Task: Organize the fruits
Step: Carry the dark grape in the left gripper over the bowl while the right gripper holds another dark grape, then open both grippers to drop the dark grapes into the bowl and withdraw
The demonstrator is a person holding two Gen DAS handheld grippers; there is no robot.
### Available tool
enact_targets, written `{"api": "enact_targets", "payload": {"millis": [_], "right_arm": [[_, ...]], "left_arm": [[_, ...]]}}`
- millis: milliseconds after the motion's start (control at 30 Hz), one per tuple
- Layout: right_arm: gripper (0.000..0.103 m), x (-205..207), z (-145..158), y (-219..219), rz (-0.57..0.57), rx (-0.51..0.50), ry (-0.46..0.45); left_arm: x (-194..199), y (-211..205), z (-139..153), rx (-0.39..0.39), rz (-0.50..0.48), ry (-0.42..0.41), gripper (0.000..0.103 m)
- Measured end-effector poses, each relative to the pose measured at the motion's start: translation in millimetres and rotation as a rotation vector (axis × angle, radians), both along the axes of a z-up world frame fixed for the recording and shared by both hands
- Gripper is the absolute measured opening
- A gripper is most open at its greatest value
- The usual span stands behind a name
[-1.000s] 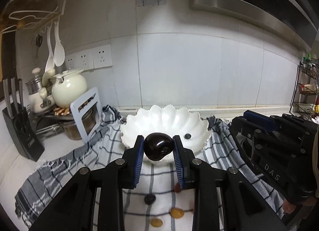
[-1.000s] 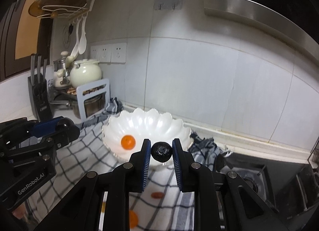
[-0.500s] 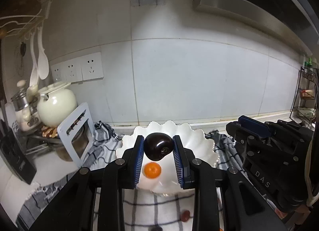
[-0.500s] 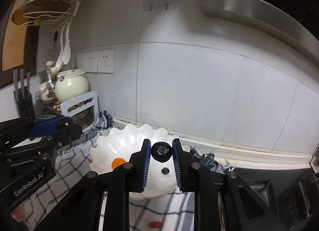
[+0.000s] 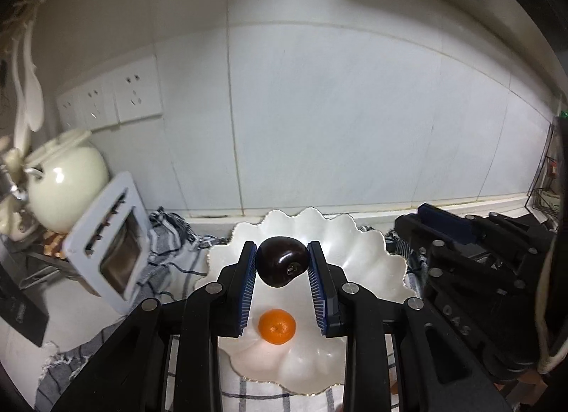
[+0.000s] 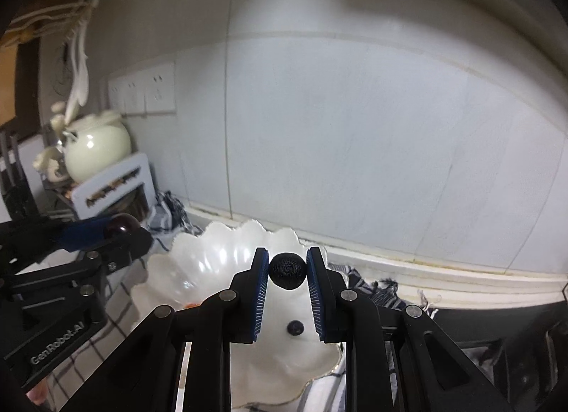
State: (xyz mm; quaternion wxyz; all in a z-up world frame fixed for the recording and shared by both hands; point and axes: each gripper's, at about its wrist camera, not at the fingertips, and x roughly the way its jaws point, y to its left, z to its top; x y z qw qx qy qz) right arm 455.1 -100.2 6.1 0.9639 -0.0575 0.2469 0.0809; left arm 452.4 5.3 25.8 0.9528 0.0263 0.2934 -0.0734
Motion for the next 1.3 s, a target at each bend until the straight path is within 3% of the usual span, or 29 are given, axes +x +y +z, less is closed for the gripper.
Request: {"api": "enact_targets", "payload": {"millis": [533,967,1100,1167,1233,1300], "right_arm": [[0.024,68,-52,3,-0.003,-0.017,0.226],[0.024,98,-88,3,-0.013,-0.045,0.362],[0.025,101,-94,0,-0.02,-0.029,0.388],[0.037,101,-95,-2,-0.022,-0.021,0.4],[0.039,100,-94,-3,-0.028,-0.022,0.394],[0.039,96,-92,-4,-0.031,-0.029,0.384]], "left_arm": [[81,1,-69,0.015,0.037,0.261,0.029],[107,5,-106,0.036,0.064,0.396,0.03],[109,5,-104,0.033,0.064,0.398,0.043],[108,4,-101,0.037,0.064,0.39,0.049],[107,3,-96,0.045,0.067,0.379,0.05],[102,3,-89,0.057,0.074,0.357,0.057]]}}
